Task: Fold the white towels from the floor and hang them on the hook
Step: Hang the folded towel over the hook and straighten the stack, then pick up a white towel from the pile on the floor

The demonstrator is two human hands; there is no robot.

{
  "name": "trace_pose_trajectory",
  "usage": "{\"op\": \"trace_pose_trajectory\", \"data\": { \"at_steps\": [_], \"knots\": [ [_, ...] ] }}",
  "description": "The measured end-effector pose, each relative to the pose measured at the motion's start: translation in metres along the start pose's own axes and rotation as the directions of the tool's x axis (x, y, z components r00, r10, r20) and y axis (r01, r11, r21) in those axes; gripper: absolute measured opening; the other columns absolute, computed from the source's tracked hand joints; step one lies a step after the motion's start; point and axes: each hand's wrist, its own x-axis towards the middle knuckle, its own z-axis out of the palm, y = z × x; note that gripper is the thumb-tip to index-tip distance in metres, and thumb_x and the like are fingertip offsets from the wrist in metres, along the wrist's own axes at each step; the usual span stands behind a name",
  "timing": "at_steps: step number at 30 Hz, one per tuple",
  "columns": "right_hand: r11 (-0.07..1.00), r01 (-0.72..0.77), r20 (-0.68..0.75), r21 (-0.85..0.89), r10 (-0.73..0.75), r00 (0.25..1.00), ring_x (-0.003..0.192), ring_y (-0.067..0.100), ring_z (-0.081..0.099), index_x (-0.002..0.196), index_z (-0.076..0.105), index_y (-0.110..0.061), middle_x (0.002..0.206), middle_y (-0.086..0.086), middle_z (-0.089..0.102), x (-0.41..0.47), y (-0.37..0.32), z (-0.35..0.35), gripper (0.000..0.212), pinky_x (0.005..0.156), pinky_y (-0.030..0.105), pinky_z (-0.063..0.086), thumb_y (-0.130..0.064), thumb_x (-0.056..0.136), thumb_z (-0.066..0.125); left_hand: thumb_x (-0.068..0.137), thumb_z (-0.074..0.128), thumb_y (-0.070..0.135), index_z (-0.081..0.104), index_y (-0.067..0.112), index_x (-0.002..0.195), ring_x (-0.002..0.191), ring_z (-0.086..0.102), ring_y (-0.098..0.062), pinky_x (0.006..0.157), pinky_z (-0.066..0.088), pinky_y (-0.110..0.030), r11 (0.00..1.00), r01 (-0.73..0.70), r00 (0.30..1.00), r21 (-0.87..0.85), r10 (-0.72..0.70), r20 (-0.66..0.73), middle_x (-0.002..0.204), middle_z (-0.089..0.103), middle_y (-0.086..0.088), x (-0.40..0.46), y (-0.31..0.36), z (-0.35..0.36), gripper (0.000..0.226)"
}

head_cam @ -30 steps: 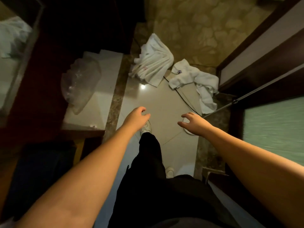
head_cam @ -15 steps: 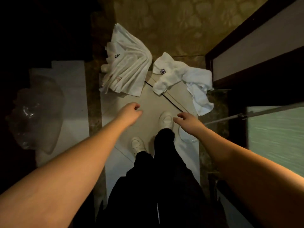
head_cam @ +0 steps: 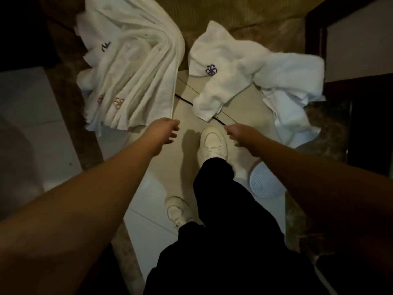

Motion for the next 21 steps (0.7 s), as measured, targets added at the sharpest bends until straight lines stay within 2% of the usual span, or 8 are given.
{"op": "trace_pose_trajectory", "data": {
  "at_steps": [2, 4, 6, 9, 13, 15, 18, 21],
  "knots": [
    [0.978, -0.082, 0.024, 0.193, 0.078, 0.997, 0.098, 0.012, 0.058, 0.118, 0.058, -0.019, 0.133, 0.008, 0.06, 0.036, -0.009, 0.003, 0.037, 0.069, 0.029, 0.047, -0.05, 0.101, 0.049, 0.103, 0.052, 0.025, 0.056, 0.009, 0.121, 0.1, 0.061, -0.022, 0.091, 0.051, -0.037, 1.0, 0.019, 1.0, -0.021, -0.019, 0.018, 0.114, 0.063, -0.006, 0.036, 0.009, 0.01, 0.024],
    [0.93, -0.146, 0.08, 0.337, 0.127, 0.989, 0.1, 0.013, 0.06, 0.117, 0.055, -0.02, 0.134, 0.01, 0.059, 0.069, -0.013, 0.006, 0.046, 0.07, 0.031, 0.048, -0.061, 0.099, 0.044, 0.103, 0.051, 0.024, 0.056, 0.01, 0.117, 0.099, 0.061, -0.022, 0.09, 0.051, -0.036, 0.999, 0.038, 0.999, -0.029, -0.037, 0.023, 0.114, 0.062, -0.006, 0.067, 0.014, 0.024, 0.02],
    [0.864, -0.193, 0.133, 0.464, 0.148, 0.98, 0.117, 0.022, 0.058, 0.123, 0.055, -0.018, 0.141, 0.013, 0.054, 0.094, -0.012, 0.013, 0.057, 0.073, 0.034, 0.05, -0.067, 0.096, 0.044, 0.102, 0.052, 0.022, 0.059, 0.013, 0.107, 0.101, 0.061, -0.023, 0.086, 0.051, -0.035, 0.996, 0.063, 0.998, -0.064, -0.062, 0.023, 0.114, 0.062, -0.006, 0.095, 0.016, 0.039, 0.013],
    [0.76, -0.221, 0.181, 0.611, 0.137, 0.974, 0.138, 0.032, 0.044, 0.152, 0.036, -0.017, 0.154, 0.015, 0.041, 0.12, -0.009, 0.025, 0.075, 0.089, 0.041, 0.047, -0.068, 0.097, 0.04, 0.097, 0.056, 0.016, 0.064, 0.011, 0.104, 0.094, 0.059, -0.023, 0.079, 0.051, -0.031, 0.986, 0.081, 0.996, -0.143, -0.076, 0.036, 0.107, 0.063, -0.008, 0.125, 0.011, 0.059, 0.012],
    [0.642, -0.225, 0.211, 0.733, 0.099, 0.972, 0.142, 0.031, 0.039, 0.152, 0.038, -0.021, 0.154, 0.011, 0.043, 0.136, -0.012, 0.035, 0.071, 0.099, 0.046, 0.04, -0.068, 0.099, 0.032, 0.091, 0.059, 0.007, 0.061, 0.013, 0.083, 0.065, 0.048, -0.014, 0.062, 0.039, -0.025, 0.981, 0.069, 0.995, -0.18, -0.056, 0.078, 0.076, 0.057, -0.002, 0.148, 0.009, 0.074, 0.01],
    [0.612, -0.191, 0.187, 0.768, 0.071, 0.98, 0.133, 0.028, 0.049, 0.149, 0.044, -0.021, 0.146, 0.009, 0.053, 0.137, -0.017, 0.036, 0.066, 0.089, 0.043, 0.046, -0.065, 0.1, 0.035, 0.096, 0.059, 0.011, 0.063, 0.01, 0.098, 0.066, 0.052, -0.013, 0.056, 0.039, -0.023, 0.969, 0.064, 0.996, -0.237, -0.046, 0.08, 0.08, 0.061, -0.002, 0.152, 0.011, 0.076, 0.005],
    [0.738, -0.049, 0.04, 0.674, 0.03, 0.999, 0.115, 0.023, 0.062, 0.142, 0.051, -0.019, 0.136, 0.008, 0.063, 0.131, -0.028, 0.035, 0.053, 0.076, 0.039, 0.05, -0.054, 0.103, 0.042, 0.098, 0.062, 0.012, 0.056, 0.007, 0.129, 0.061, 0.061, -0.011, 0.047, 0.046, -0.02, 0.911, 0.021, 1.0, -0.411, -0.015, 0.017, 0.091, 0.066, -0.005, 0.149, 0.018, 0.076, 0.032],
    [0.942, 0.186, -0.173, 0.281, -0.14, 0.975, 0.121, 0.026, 0.06, 0.148, 0.041, -0.017, 0.142, 0.012, 0.056, 0.117, -0.038, 0.028, 0.056, 0.097, 0.045, 0.053, -0.041, 0.1, 0.057, 0.096, 0.062, 0.007, 0.051, 0.01, 0.134, 0.053, 0.061, -0.011, 0.049, 0.046, -0.023, 0.845, -0.031, 0.998, -0.534, 0.054, 0.028, 0.089, 0.07, -0.007, 0.135, 0.03, 0.072, 0.039]
  ]
}}
